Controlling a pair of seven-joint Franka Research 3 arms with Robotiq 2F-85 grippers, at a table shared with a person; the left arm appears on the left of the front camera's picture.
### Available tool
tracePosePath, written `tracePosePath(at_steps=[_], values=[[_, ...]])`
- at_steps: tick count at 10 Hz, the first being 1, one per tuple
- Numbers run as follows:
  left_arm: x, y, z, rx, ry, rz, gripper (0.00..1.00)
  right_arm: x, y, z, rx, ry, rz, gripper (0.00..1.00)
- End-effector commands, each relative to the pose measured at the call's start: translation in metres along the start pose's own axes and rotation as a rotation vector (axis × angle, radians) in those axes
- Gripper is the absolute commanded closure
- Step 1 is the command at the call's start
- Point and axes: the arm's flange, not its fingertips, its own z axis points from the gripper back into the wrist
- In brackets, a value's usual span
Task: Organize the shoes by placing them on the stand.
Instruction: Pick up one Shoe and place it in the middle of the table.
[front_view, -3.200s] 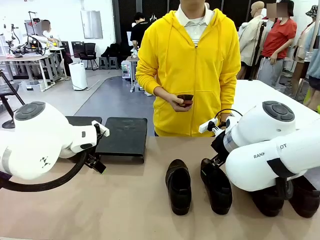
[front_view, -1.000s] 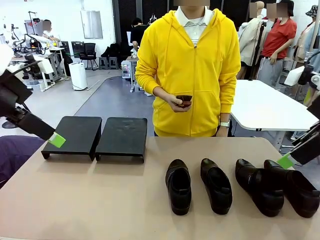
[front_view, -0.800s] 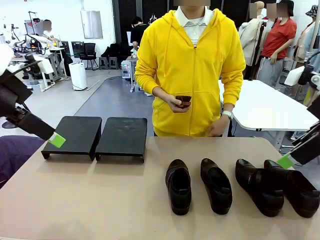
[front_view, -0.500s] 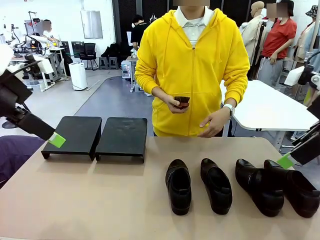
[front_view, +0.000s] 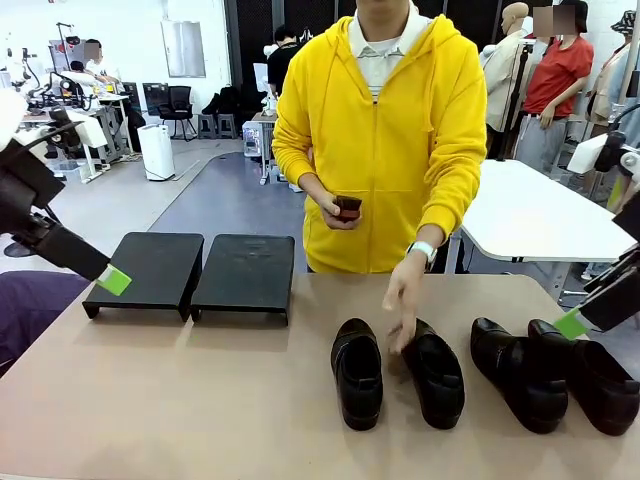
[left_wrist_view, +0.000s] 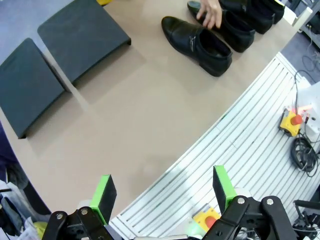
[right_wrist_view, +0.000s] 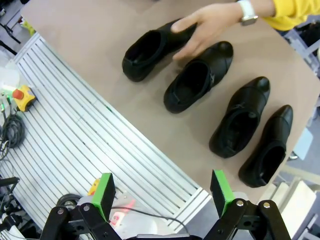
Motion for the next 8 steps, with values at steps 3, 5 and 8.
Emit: tracePosePath(at_steps=[3, 5, 8], values=[[0.0, 0.0, 0.0, 0.0, 0.0, 0.0, 0.0, 0.007, 0.001, -0.007, -0.01, 0.005, 0.001, 0.0], [0.0, 0.0, 0.0, 0.0, 0.0, 0.0, 0.0, 0.0, -0.009, 0.004, -0.176, 0.057, -0.213, 0.0], [0.0, 0.0, 0.0, 0.0, 0.0, 0.0, 0.0, -0.013, -0.033, -0.005, -0.383, 0.205, -0.346, 0.0]])
